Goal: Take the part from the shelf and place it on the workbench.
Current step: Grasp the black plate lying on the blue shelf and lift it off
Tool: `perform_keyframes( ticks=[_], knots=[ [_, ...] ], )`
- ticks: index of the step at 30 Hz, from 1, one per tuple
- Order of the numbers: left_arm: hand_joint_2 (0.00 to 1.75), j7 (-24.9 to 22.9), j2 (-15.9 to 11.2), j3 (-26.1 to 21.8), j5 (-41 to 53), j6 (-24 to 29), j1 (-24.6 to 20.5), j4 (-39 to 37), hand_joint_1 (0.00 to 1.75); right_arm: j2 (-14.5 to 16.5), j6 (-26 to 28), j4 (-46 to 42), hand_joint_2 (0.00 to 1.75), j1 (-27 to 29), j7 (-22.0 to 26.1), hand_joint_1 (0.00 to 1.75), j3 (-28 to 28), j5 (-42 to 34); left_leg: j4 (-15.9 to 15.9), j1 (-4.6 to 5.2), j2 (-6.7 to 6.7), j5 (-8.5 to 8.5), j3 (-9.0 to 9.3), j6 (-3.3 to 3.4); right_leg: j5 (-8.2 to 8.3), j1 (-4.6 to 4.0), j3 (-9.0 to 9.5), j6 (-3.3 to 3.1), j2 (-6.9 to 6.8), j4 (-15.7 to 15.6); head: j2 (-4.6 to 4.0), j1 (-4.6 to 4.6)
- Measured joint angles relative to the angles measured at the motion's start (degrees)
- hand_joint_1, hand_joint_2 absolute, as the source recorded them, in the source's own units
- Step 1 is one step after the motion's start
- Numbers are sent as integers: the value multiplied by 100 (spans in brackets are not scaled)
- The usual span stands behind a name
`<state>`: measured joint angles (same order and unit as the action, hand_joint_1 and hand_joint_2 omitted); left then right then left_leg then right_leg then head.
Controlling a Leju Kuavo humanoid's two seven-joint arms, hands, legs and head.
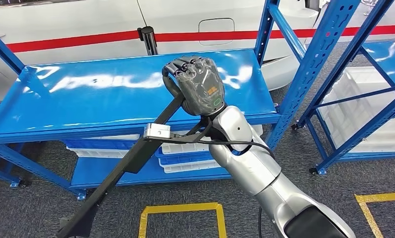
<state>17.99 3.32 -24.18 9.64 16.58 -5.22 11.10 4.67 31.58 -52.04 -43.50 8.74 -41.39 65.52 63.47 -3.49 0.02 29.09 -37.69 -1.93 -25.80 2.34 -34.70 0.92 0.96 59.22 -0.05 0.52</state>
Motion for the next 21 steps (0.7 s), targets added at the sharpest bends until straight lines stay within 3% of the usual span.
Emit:
perform_keyframes(
  ticks=[2, 3, 4, 5, 7, 9, 10, 12, 13, 14, 16, 18, 19, 20, 21],
  knots=[
    [175, -9, 0, 1, 14, -82, 12, 0, 0, 5, 3, 0, 175, 44, -8, 175, 0, 24, 791, 40, 2, 471, -242, 29, 77, -74, -107, -97, -9, 3, 1, 10],
    [175, -12, 1, 2, 26, -131, 21, 0, 0, 6, 4, 0, 175, 79, -11, 175, 0, 35, 1044, 63, 2, 560, -285, 60, 117, -115, -163, -130, -12, 4, 1, 11],
    [175, -13, 2, 6, 40, -171, 30, 0, 0, 5, 5, 0, 175, 112, -14, 175, 1, 43, 1106, 92, 1, 531, -233, 110, 160, -157, -219, -151, -13, 5, 1, 10],
    [175, -13, 4, 16, 59, -188, 36, 0, 0, 5, 5, 0, 175, 138, -17, 175, 1, 54, 954, 128, -1, 411, -73, 178, 206, -196, -271, -162, -11, 5, 1, 11],
    [175, -15, -8, 49, 91, -190, 37, 2, 0, 10, 7, -1, 175, 155, -37, 175, 6, 96, 230, 220, -6, 212, 463, 374, 291, -251, -348, -162, -6, 5, 1, 3],
    [175, -21, -19, 84, 112, -171, 34, 4, 0, 24, 8, -1, 175, 152, -64, 175, 12, 161, -346, 310, -8, 205, 837, 495, 363, -247, -372, -113, -16, -5, 0, -5],
    [175, -27, -22, 94, 126, -152, 34, 4, 0, 37, 10, 0, 175, 148, -78, 175, 14, 202, -461, 343, -6, 229, 890, 521, 403, -234, -375, -74, -24, -17, 0, -2],
    [175, -38, -13, 100, 153, -125, 33, 4, 0, 51, 17, 3, 175, 134, -98, 175, 13, 297, -559, 358, 3, 96, 849, 528, 485, -231, -385, 1, -36, -59, -1, 5],
    [175, -43, -5, 101, 163, -116, 28, 4, 0, 53, 21, 8, 175, 122, -108, 175, 13, 335, -627, 344, 17, 3, 818, 537, 437, -245, -436, 6, -38, -24, -1, 1],
    [175, -46, 4, 103, 168, -111, 24, 4, 0, 53, 23, 15, 175, 111, -114, 175, 13, 364, -690, 321, 33, -99, 775, 540, 303, -257, -511, -10, -39, 98, -1, -12],
    [175, -54, 25, 107, 178, -96, 18, 4, 0, 54, 28, 31, 175, 100, -127, 175, 8, 414, -742, 301, 56, -267, 652, 533, -172, -244, -731, -62, -42, 697, 1, -38],
    [175, -63, 43, 109, 188, -79, 20, 4, 0, 57, 31, 50, 175, 116, -159, 175, -2, 484, -734, 299, 67, -387, 502, 508, -477, -203, -858, -19, -45, 1380, 1, -50],
    [175, -69, 52, 110, 193, -71, 21, 4, 0, 63, 31, 61, 175, 124, -178, 175, -8, 518, -731, 297, 71, -440, 430, 493, -489, -182, -811, 41, -48, 1515, 1, -50],
    [175, -73, 58, 110, 197, -65, 21, 4, 0, 74, 31, 69, 175, 130, -194, 175, -14, 547, -728, 294, 74, -490, 364, 474, -422, -161, -652, 111, -53, 1422, 1, -51],
    [175, -78, 64, 110, 198, -61, 21, 4, 0, 98, 29, 75, 175, 130, -202, 175, -22, 568, -721, 289, 75, -537, 307, 448, -324, -140, -380, 171, -62, 1108, 1, -51]
  ],
)
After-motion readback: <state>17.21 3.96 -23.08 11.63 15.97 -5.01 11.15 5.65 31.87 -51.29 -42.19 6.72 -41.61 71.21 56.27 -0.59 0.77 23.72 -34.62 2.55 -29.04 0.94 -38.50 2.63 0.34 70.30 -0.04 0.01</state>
